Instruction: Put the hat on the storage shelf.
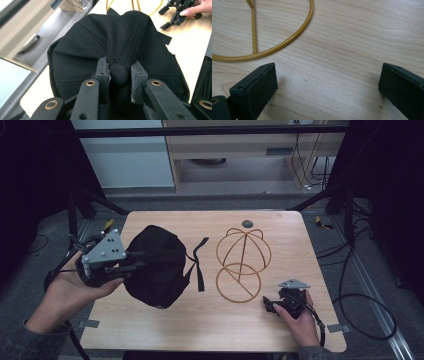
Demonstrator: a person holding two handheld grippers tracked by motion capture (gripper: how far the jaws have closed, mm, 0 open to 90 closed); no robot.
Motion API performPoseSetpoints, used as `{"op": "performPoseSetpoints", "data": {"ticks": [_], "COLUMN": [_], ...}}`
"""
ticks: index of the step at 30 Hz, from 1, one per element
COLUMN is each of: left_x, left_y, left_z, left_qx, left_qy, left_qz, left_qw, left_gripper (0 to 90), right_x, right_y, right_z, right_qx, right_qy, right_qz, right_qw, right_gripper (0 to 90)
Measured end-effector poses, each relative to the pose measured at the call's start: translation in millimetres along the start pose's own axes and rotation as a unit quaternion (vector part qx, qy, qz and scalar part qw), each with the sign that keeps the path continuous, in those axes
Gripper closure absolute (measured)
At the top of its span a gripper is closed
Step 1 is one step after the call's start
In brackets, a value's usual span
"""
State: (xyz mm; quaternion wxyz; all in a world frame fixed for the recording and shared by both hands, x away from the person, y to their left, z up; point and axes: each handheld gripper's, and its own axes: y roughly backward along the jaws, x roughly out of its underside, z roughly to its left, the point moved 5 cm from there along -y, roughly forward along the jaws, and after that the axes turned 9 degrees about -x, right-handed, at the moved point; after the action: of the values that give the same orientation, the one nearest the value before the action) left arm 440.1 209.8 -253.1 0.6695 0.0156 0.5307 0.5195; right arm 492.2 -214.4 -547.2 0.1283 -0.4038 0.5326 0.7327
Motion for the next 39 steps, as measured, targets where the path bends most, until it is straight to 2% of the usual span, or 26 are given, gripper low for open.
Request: {"op": "performPoseSetpoints", "data": {"ticks": [6, 8, 18, 20, 24, 28, 29, 32, 34, 35, 36, 39], "left_x": [-16.5, -18.6, -33.6, -39.8, -46.3, -52.8, -59.4, -65.7, -78.2, -78.2, -86.0, -96.2], "left_y": [12.7, 13.4, 12.5, 17.7, 21.2, 18.1, 14.7, 11.3, 1.8, 1.8, -5.5, -19.6], "left_z": [-1.5, -1.9, -5.6, -4.9, -2.4, -2.1, -2.5, -3.0, -5.9, -5.9, -6.5, -6.0], "left_qx": [0.001, 0.001, -0.002, -0.004, -0.004, -0.002, 0.002, 0.006, 0.012, 0.012, 0.015, 0.018], "left_qy": [-0.014, -0.009, -0.031, -0.037, -0.037, -0.039, -0.041, -0.044, -0.048, -0.048, -0.049, -0.05], "left_qz": [-0.012, -0.017, -0.013, -0.018, -0.024, -0.029, -0.035, -0.036, -0.038, -0.038, -0.041, -0.044], "left_qw": [0.9998, 0.9998, 0.9994, 0.9991, 0.999, 0.9988, 0.9986, 0.9984, 0.9981, 0.9981, 0.9979, 0.9976], "left_gripper": [73.1, 73.1, 73.1, 73.1, 73.1, 73.2, 73.2, 73.1, 73.1, 73.1, 73.1, 73.2], "right_x": [0.1, 0.1, 0.7, 0.7, 0.7, 0.7, 0.7, 0.7, 0.7, 0.7, 0.8, 0.8], "right_y": [0.1, 0.2, 0.9, 0.9, 0.9, 0.9, 0.8, 0.9, 0.8, 0.8, 0.7, 0.7], "right_z": [-0.1, -0.1, 0.7, 0.6, 0.6, 0.6, 0.6, 0.6, 0.6, 0.6, 0.3, 0.3], "right_qx": [-0.001, -0.001, 0.001, 0.001, 0.001, 0.001, 0.0, 0.0, 0.0, 0.001, 0.002, 0.002], "right_qy": [0.001, 0.001, -0.003, -0.003, -0.003, -0.003, -0.003, -0.003, -0.002, -0.002, -0.001, -0.001], "right_qz": [-0.001, 0.0, -0.001, -0.001, -0.001, -0.001, -0.001, -0.001, -0.001, -0.001, -0.001, -0.001], "right_qw": [1.0, 1.0, 1.0, 1.0, 1.0, 1.0, 1.0, 1.0, 1.0, 1.0, 1.0, 1.0], "right_gripper": [2.2, 2.2, 2.2, 2.2, 2.2, 2.2, 2.2, 2.2, 2.2, 2.2, 2.2, 2.2]}}
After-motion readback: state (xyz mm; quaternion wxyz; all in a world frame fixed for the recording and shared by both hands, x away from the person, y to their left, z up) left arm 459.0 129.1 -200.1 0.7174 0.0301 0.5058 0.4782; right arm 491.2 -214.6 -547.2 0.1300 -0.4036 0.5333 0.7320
